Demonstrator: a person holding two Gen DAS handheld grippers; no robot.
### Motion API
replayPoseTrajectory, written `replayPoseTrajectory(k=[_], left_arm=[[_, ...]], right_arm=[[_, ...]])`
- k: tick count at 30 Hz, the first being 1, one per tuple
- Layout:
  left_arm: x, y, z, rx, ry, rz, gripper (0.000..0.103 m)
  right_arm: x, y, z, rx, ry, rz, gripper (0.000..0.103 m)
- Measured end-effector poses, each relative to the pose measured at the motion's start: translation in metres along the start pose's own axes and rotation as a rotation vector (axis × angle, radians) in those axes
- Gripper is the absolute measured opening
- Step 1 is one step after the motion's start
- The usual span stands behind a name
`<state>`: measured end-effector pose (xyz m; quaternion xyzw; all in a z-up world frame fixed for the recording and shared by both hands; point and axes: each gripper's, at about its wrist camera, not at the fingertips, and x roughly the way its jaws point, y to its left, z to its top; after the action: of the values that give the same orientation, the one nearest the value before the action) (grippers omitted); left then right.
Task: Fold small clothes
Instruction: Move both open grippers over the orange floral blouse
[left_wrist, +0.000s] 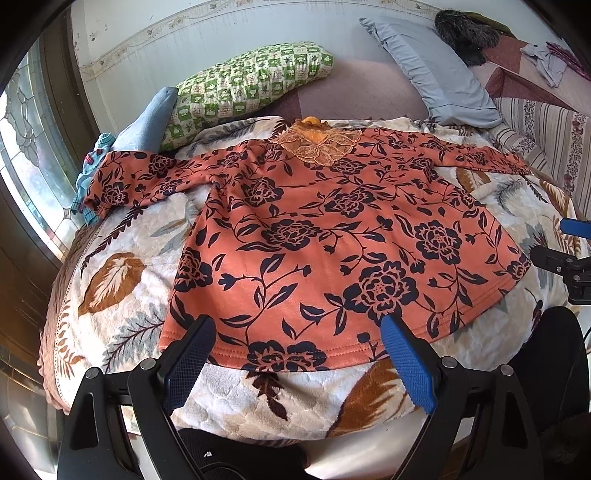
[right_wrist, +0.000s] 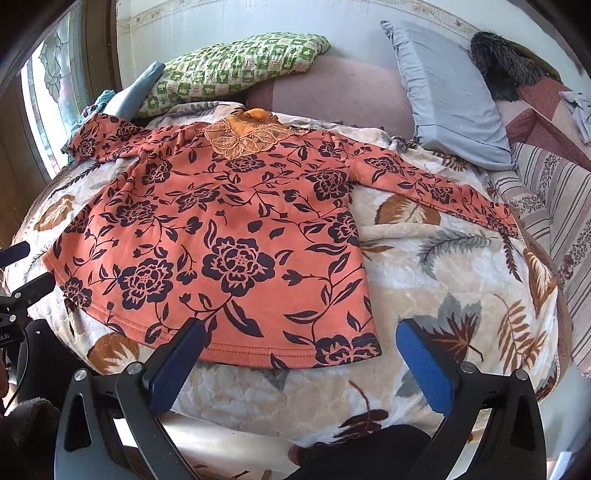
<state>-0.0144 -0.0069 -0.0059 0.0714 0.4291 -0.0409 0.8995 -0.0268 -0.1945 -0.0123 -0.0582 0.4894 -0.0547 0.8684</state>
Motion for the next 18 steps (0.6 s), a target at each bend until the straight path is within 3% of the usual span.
replayPoseTrajectory(k=[18], left_arm=[[0.021,-0.002,0.017,0.005,0.027,-0.001,0.091]], right_arm=[[0.020,-0.011,0.013,0.029,0.030,0.025,0.103]])
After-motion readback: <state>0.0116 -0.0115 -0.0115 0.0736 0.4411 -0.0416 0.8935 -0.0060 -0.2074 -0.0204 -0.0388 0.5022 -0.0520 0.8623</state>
